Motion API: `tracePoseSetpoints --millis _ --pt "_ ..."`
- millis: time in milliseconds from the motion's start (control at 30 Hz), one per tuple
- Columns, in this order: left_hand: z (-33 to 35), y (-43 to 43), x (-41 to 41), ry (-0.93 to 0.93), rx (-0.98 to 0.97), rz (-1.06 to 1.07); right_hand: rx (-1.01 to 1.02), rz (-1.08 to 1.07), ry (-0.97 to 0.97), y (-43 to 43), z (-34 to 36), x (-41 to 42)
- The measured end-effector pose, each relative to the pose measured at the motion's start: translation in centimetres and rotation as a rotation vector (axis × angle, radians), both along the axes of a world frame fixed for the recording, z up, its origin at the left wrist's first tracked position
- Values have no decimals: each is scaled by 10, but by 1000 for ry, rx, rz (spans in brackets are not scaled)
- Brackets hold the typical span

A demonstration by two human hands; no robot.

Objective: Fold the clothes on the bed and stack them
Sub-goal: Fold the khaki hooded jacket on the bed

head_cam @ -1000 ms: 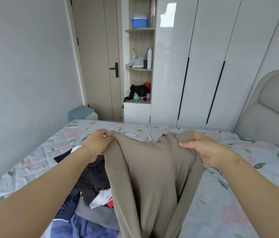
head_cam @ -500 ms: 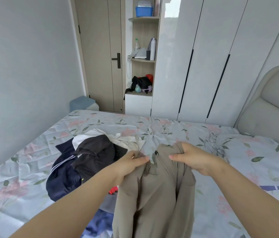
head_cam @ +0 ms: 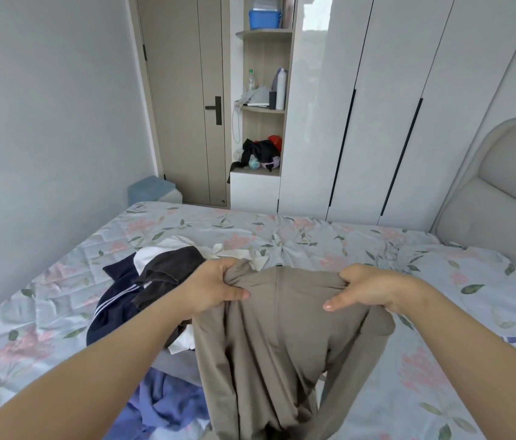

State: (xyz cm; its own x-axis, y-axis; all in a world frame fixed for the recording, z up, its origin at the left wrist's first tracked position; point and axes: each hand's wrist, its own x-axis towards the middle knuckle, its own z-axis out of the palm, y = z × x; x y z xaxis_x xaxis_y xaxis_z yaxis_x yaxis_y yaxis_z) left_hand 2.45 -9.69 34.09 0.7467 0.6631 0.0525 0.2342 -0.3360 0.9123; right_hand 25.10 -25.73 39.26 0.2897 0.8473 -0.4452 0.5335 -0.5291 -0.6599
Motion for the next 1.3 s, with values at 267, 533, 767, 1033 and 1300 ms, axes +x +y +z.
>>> tracePoseSetpoints --millis 267,533,767,1033,1300 --pt "33 17 -14 -99 74 113 474 -269 414 3 16 6" --pt "77 9 -8 -38 26 24 614 -360 671 -10 36 2" --pt "136 -14 -8 -348 -4 -75 1033 -387 658 -65 92 -6" --pt "154 -47 -29 138 792 122 1075 -523 535 -128 99 -50" --pt "148 -67 -79 270 855 379 1058 -580 537 -174 101 -103"
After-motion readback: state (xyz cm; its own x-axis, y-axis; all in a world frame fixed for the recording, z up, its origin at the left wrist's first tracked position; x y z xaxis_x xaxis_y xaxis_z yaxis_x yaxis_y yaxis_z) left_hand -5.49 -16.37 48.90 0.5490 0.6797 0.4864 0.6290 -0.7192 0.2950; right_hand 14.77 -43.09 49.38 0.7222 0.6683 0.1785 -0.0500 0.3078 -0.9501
